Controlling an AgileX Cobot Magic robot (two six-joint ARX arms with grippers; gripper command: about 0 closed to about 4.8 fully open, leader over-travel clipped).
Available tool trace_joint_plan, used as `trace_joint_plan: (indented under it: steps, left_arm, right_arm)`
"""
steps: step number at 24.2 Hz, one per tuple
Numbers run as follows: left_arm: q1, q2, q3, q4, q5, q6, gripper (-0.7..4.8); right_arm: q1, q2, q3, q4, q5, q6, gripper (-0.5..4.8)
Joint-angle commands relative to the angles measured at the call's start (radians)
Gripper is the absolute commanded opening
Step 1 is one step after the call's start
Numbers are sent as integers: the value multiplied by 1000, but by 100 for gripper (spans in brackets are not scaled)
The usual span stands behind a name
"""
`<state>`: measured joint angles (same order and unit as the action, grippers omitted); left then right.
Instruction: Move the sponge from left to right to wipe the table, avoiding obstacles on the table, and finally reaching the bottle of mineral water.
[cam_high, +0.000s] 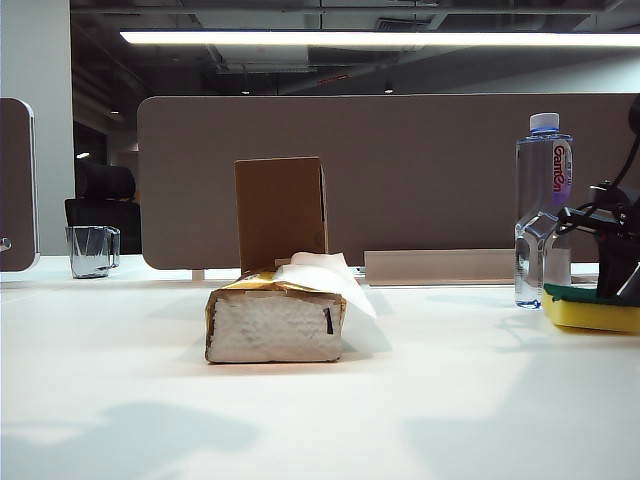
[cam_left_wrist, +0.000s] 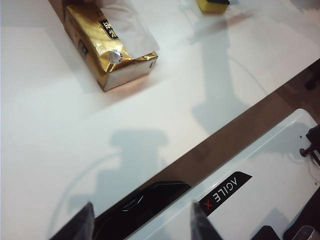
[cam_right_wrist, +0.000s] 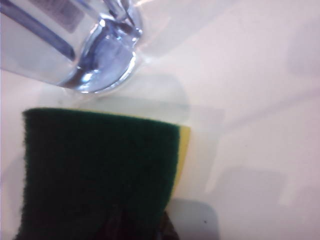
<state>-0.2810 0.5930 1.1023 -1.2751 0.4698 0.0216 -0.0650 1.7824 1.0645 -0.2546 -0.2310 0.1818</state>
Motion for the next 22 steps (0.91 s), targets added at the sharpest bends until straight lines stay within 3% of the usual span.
trace_joint_plan:
  steps: [1,5,22]
  left_arm:
    - [0,-1,6,13,6,-4,246]
    - [0,-1,6,13,6,-11,246]
    - [0,-1,6,14,28,-11,246]
  right_arm:
    - [3,2,1,-11,-16,2,99]
    - [3,-2,2,-14,-24,2,149]
    - [2,-46,113,-147,-23,-18,194]
